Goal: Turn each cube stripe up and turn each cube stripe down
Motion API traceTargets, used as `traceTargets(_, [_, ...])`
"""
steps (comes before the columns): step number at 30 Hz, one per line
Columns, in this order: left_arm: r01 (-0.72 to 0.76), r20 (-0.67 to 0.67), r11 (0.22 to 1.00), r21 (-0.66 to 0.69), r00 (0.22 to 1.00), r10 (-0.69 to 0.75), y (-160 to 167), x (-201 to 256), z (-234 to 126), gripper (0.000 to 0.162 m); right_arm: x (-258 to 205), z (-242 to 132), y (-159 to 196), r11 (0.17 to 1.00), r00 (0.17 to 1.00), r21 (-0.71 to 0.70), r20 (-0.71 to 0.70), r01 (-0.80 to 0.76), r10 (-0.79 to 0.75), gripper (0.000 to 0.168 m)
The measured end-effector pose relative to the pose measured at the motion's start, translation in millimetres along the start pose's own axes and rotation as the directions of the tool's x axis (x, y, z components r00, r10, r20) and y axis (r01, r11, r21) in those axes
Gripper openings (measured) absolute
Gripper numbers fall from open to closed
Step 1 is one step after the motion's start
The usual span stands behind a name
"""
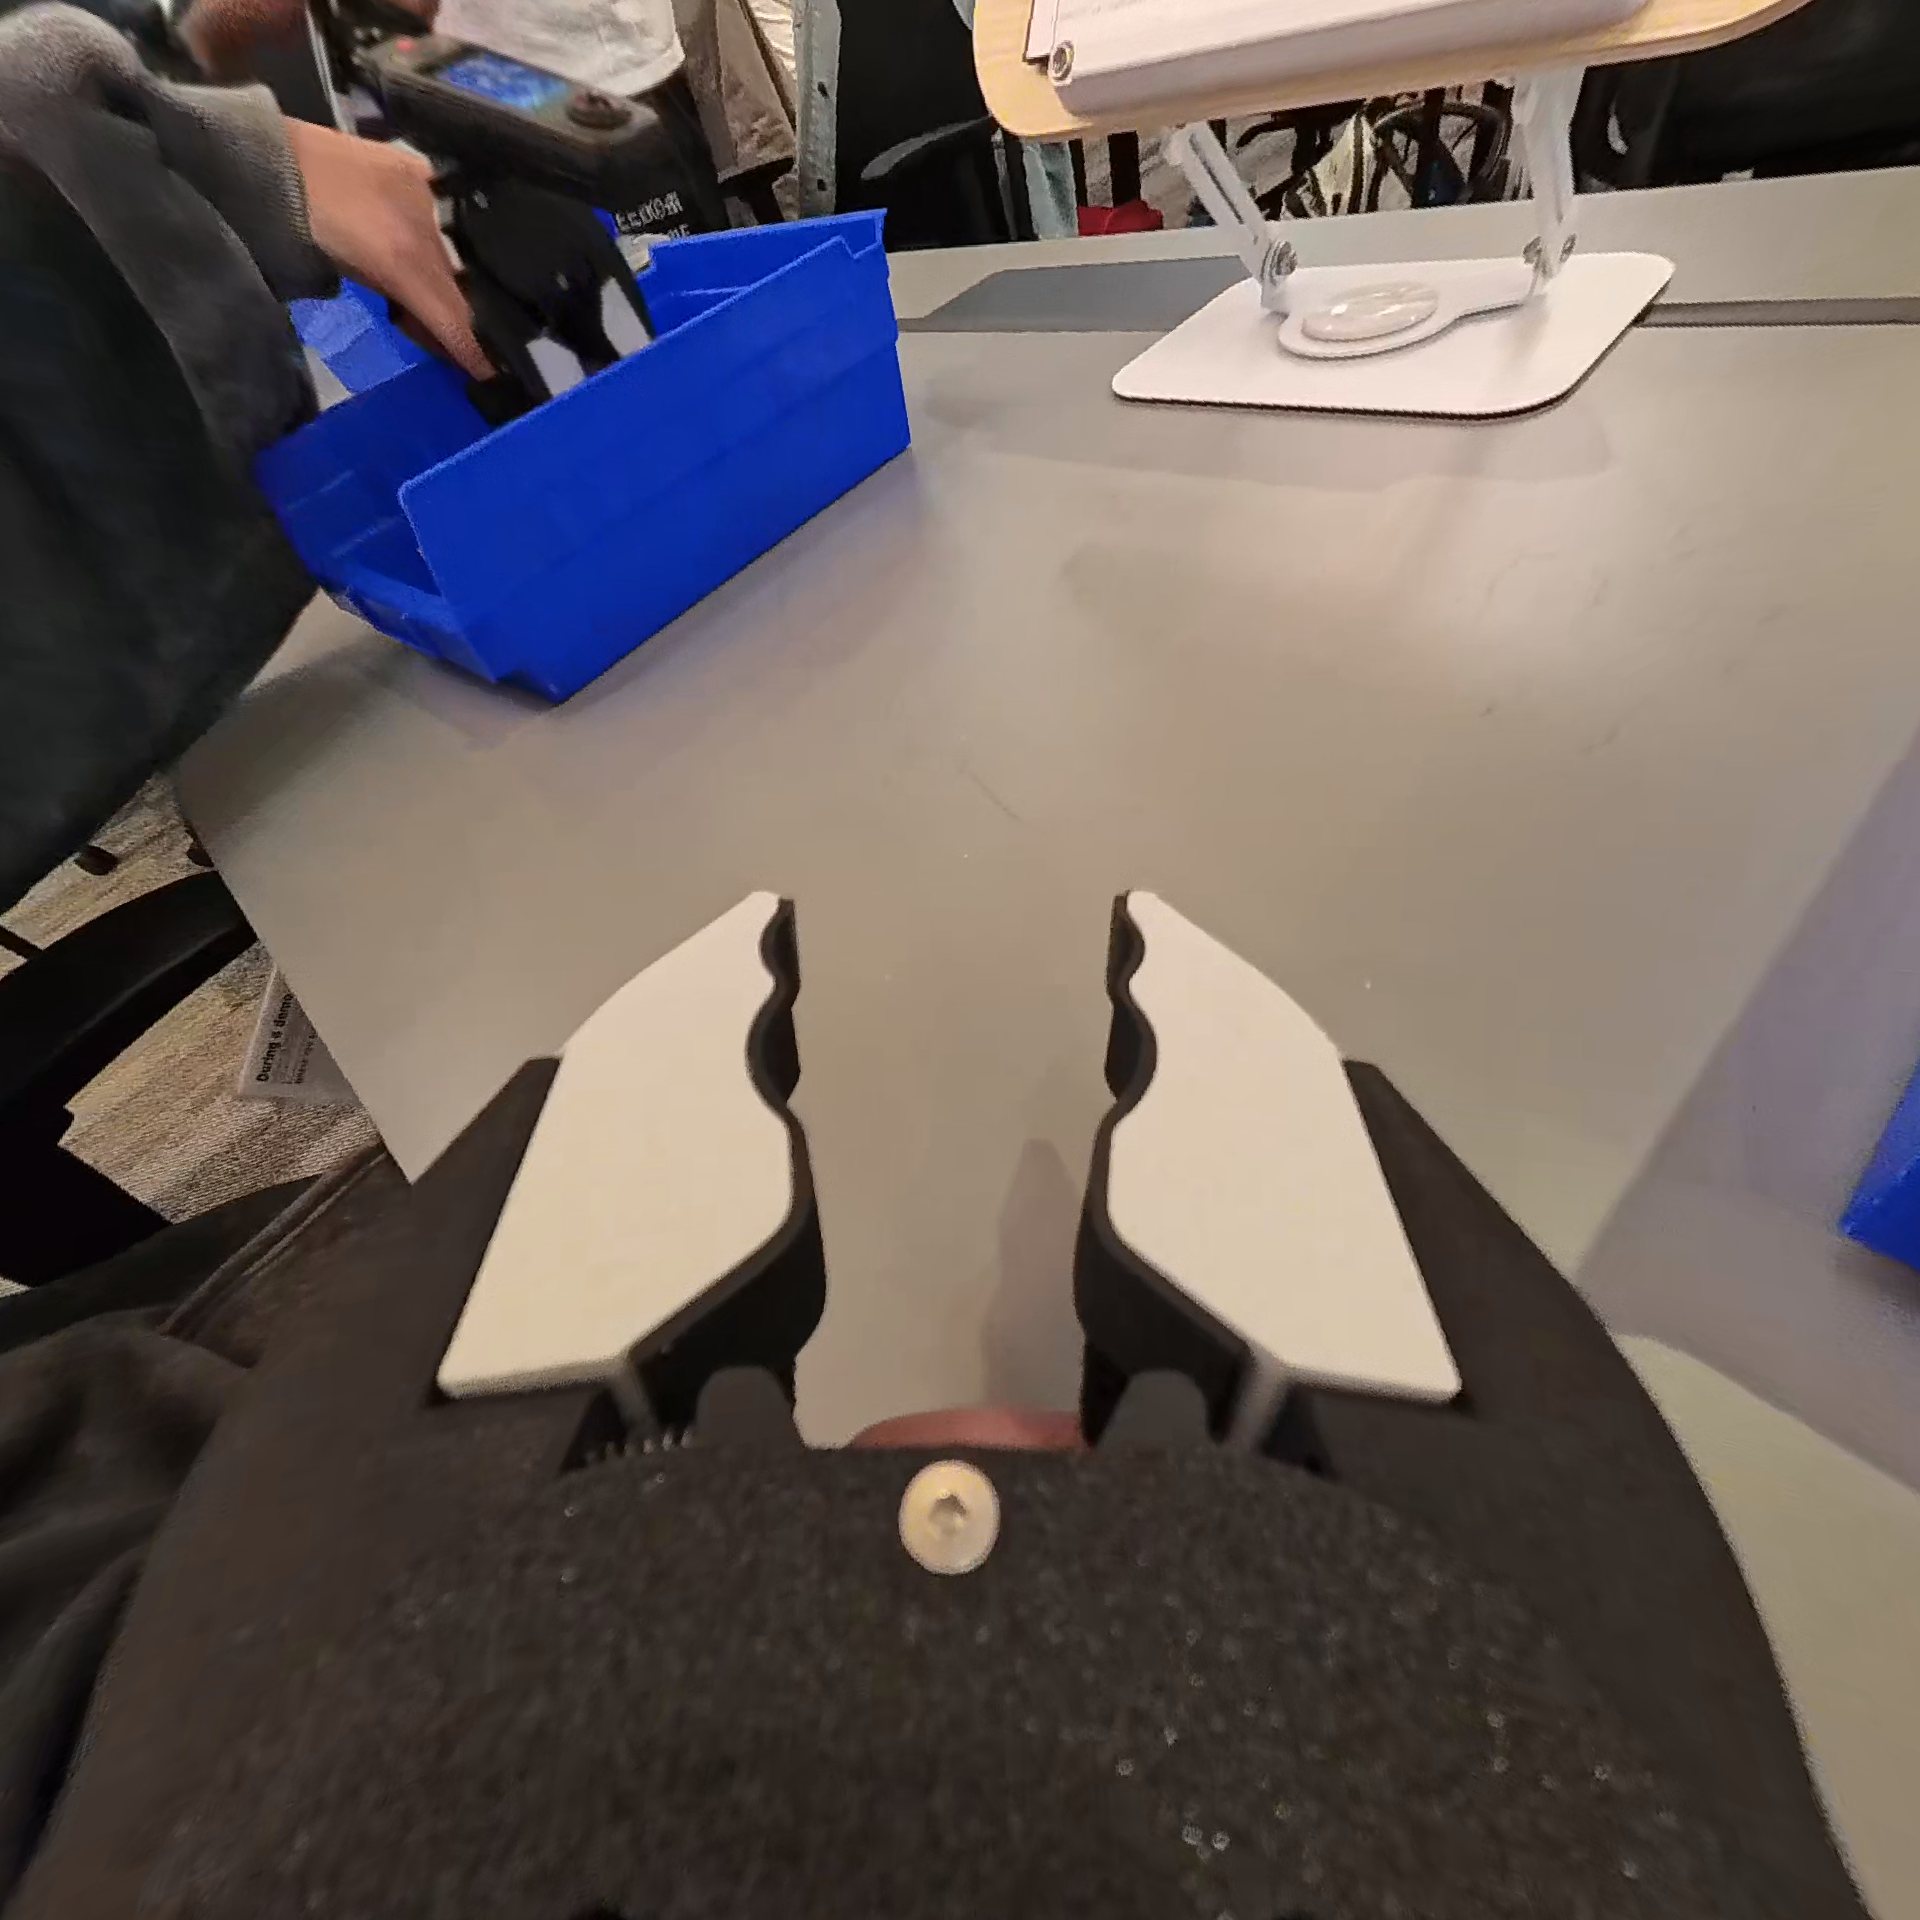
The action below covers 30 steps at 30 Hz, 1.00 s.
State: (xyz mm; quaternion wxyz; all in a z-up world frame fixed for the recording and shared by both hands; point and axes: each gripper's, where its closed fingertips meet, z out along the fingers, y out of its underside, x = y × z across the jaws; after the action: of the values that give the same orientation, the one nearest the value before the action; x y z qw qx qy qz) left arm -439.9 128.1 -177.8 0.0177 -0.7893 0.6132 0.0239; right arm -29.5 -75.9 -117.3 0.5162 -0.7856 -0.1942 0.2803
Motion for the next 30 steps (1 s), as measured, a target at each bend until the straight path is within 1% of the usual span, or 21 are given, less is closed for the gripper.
traceTargets(1, [-0.010, -0.002, 1.000, 0.003, 1.000, 0.010, -1, 0, 2, 0.045, 0, 0, 0, 1.000, 1.000, -0.001, 0.000, 0.001, -0.001, 0.057])
traceTargets(3, [0.015, -0.039, 1.000, -0.017, 0.999, -0.015, 2, 4, -1, 0.045, 1, -2, -2, 1.000, 1.000, 0.005, 0.000, 0.004, -0.004, 0.056])
traceTargets(6, [0.034, 0.013, 0.999, 0.015, 0.999, -0.034, 6, -1, -19, 0.045, 1, -5, -5, 1.000, 1.000, 0.016, 0.001, 0.001, -0.002, 0.055])
traceTargets(9, [0.085, 0.053, 0.986, 0.146, 0.994, -0.094, 0, -2, -56, 0.045, 2, -8, -9, 0.999, 1.000, 0.031, -0.008, 0.011, -0.011, 0.053])
traceTargets(10, [0.108, 0.070, 0.973, 0.203, 0.990, -0.124, -4, -2, -71, 0.045, 3, -9, -9, 0.999, 1.000, 0.033, -0.012, 0.014, -0.013, 0.053])
traceTargets(12, [0.158, 0.059, 0.926, 0.344, 0.980, -0.190, -18, 5, -102, 0.045, 4, -9, -10, 0.999, 1.000, 0.036, -0.015, 0.013, -0.012, 0.053])
traceTargets(15, [0.224, -0.006, 0.803, 0.553, 0.964, -0.265, -50, 26, -142, 0.045, 1, -1, -11, 1.000, 1.000, 0.028, 0.016, 0.002, -0.002, 0.055])
traceTargets(16, [0.239, -0.039, 0.745, 0.622, 0.960, -0.276, -65, 36, -154, 0.044, 0, 4, -12, 1.000, 1.000, 0.021, 0.031, 0.001, -0.002, 0.056])
traceTargets(18, [0.268, -0.136, 0.621, 0.736, 0.958, -0.252, -99, 63, -176, 0.044, -6, 19, -15, 1.000, 0.997, 0.001, 0.081, 0.009, -0.009, 0.061])
traceTargets(19, [0.293, -0.186, 0.554, 0.780, 0.952, -0.242, -117, 75, -186, 0.045, -10, 29, -18, 1.000, 0.993, -0.006, 0.118, 0.014, -0.013, 0.065])
traceTargets(21, [0.362, -0.318, 0.424, 0.830, 0.932, -0.174, -154, 105, -203, 0.044, -22, 48, -27, 0.999, 0.975, -0.022, 0.222, 0.024, -0.019, 0.065])
traceTargets(22, [0.402, -0.377, 0.363, 0.841, 0.916, -0.141, -172, 117, -210, 0.044, -27, 57, -32, 0.999, 0.961, -0.039, 0.275, 0.010, 0.001, 0.065])
traceTargets(23, [0.435, -0.429, 0.322, 0.841, 0.898, -0.093, -188, 131, -214, 0.044, -33, 66, -39, 0.998, 0.942, -0.058, 0.334, -0.022, 0.040, 0.065])
traceTargets(24, [0.459, -0.466, 0.282, 0.842, 0.884, -0.047, -204, 144, -218, 0.044, -42, 72, -48, 0.994, 0.907, -0.080, 0.410, -0.073, 0.099, 0.068])
traceTargets(25, [0.480, -0.492, 0.241, 0.844, 0.871, -0.012, -218, 154, -220, 0.044, -56, 73, -59, 0.987, 0.839, -0.100, 0.521, -0.124, 0.158, 0.068])
traceTargets(26, [0.496, -0.511, 0.220, 0.840, 0.860, 0.009, -230, 163, -218, 0.044, -71, 69, -71, 0.977, 0.733, -0.126, 0.646, -0.174, 0.214, 0.071])
traceTargets(27, [0.513, -0.528, 0.203, 0.834, 0.849, 0.024, -240, 171, -215, 0.044, -79, 68, -83, 0.958, 0.647, -0.162, 0.709, -0.238, 0.281, 0.063])
traceTargets(28, [0.532, -0.547, 0.180, 0.827, 0.836, 0.044, -249, 177, -213, 0.044, -82, 67, -94, 0.941, 0.595, -0.174, 0.738, -0.289, 0.319, 0.056])
traceTargets(29, [0.555, -0.570, 0.156, 0.817, 0.818, 0.074, -255, 184, -212, 0.044, -80, 70, -101, 0.938, 0.599, -0.137, 0.738, -0.318, 0.311, 0.055])
traceTargets(30, [0.584, -0.597, 0.136, 0.801, 0.795, 0.104, -260, 188, -212, 0.044, -76, 74, -105, 0.945, 0.635, -0.078, 0.723, -0.318, 0.273, 0.058])
